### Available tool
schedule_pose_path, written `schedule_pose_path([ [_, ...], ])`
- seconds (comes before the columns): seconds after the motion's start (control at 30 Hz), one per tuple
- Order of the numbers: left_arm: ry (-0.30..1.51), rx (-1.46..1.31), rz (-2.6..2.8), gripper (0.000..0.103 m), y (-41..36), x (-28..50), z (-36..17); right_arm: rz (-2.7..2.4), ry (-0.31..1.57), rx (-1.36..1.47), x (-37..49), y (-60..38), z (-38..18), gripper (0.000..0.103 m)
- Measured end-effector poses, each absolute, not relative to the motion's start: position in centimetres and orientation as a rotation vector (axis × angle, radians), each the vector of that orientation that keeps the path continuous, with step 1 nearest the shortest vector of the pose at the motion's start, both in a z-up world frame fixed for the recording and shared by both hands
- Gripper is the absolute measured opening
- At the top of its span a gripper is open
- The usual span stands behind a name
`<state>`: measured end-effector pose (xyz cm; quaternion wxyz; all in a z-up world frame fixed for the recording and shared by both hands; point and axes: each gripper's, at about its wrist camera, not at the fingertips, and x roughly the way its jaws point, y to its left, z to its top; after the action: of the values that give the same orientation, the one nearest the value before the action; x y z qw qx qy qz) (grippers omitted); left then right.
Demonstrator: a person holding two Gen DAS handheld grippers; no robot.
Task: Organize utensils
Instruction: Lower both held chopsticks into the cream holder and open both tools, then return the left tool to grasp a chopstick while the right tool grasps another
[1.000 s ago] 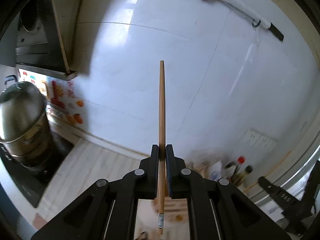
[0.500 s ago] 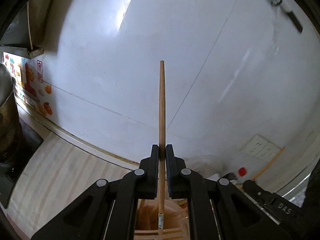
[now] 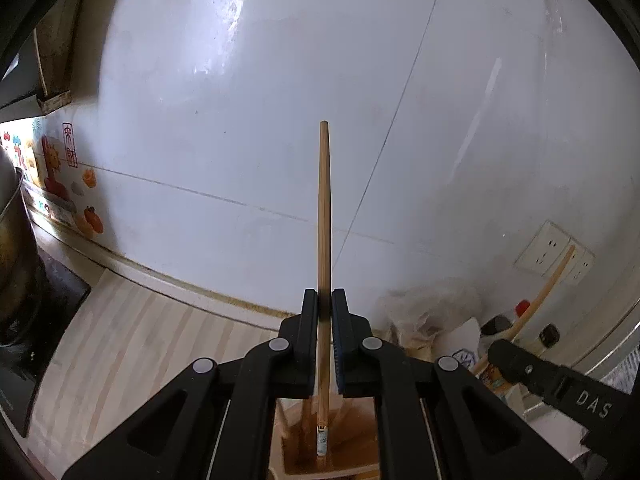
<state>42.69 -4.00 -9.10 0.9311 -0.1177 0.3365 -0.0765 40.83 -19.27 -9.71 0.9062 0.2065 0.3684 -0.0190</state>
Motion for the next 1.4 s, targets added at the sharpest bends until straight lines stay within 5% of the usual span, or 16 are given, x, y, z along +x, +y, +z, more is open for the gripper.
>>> schedule_pose_path([
  [0.4,0.762,-0.151,-0.22,0.007,-3.4,41.8,-7.9,0.053,0.868,0.387,41.2,-18.1,-11.3,0.008],
  [0.47,0.766,-0.146,-0.229,0.021,-3.0,41.0,-6.6,0.076,0.88,0.394,41.0,-18.1,-11.2,0.012],
  [0.5,0.761,-0.145,-0.221,0.028,-2.7,40.5,-5.9,0.084,0.877,0.399,40.7,-18.2,-10.8,0.027],
  [0.53,0.751,-0.148,-0.21,0.05,-2.3,40.0,-5.3,0.083,0.873,0.403,40.4,-18.4,-10.5,0.043],
  [0.57,0.74,-0.151,-0.189,0.074,-1.7,39.2,-4.6,0.082,0.861,0.413,39.9,-18.7,-10.1,0.047],
  [0.77,0.748,-0.124,-0.078,0.103,1.3,35.5,-3.7,0.046,0.831,0.433,35.9,-20.5,-8.5,0.056],
  [1.0,0.919,-0.042,0.007,0.103,2.6,32.1,-10.9,-0.04,0.853,0.389,31.3,-21.1,-11.8,0.076],
  [1.2,1.167,0.103,0.039,0.103,1.5,29.7,-22.5,-0.064,1.078,0.291,29.2,-19.4,-21.8,0.077],
  [1.27,1.258,0.13,0.041,0.103,1.3,28.8,-26.4,-0.055,1.192,0.282,28.8,-18.7,-25.7,0.069],
  [1.33,1.318,0.14,0.037,0.103,1.0,27.9,-28.9,-0.029,1.302,0.282,28.4,-17.9,-29.5,0.05],
  [1.4,1.363,0.137,0.03,0.103,0.7,27.3,-30.7,-0.007,1.388,0.265,27.9,-16.9,-32.7,0.045],
])
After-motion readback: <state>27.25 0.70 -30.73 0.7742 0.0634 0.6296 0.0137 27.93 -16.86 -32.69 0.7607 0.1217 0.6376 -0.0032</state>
